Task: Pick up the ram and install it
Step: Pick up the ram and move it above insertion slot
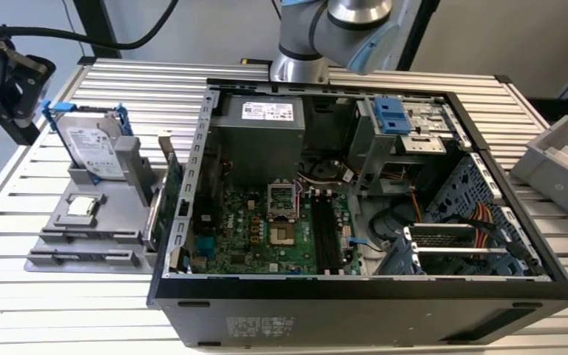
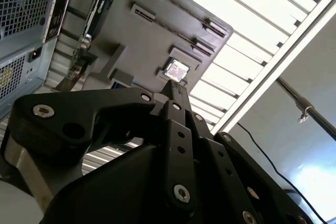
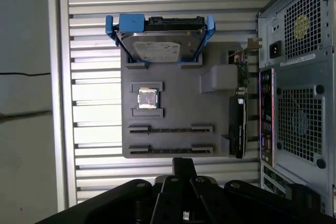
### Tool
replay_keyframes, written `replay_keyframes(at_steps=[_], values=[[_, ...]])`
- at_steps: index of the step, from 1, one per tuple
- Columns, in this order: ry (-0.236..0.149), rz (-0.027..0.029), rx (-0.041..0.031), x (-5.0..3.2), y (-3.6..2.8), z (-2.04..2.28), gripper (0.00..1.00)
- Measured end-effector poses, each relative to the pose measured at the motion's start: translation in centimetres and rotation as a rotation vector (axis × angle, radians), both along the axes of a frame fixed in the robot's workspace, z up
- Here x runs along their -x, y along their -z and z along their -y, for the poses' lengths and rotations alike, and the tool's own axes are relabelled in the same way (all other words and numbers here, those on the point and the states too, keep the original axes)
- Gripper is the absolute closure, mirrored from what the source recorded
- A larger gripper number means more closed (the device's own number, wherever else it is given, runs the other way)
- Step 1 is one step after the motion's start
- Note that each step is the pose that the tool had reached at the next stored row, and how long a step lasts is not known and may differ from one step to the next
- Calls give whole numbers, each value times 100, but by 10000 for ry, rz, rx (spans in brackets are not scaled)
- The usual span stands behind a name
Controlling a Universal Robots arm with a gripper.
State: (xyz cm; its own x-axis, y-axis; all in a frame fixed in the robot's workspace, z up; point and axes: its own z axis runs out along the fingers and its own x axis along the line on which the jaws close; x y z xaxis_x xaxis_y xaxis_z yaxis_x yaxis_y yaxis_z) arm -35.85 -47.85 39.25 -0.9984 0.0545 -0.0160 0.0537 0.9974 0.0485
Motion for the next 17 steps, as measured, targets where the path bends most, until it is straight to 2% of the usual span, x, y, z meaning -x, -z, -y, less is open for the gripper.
replay_keyframes(at_steps=[12, 17], values=[[-14, -2, -1, 1, 1, 0, 100], [-198, -2, 0, 1, 0, -1, 100]])
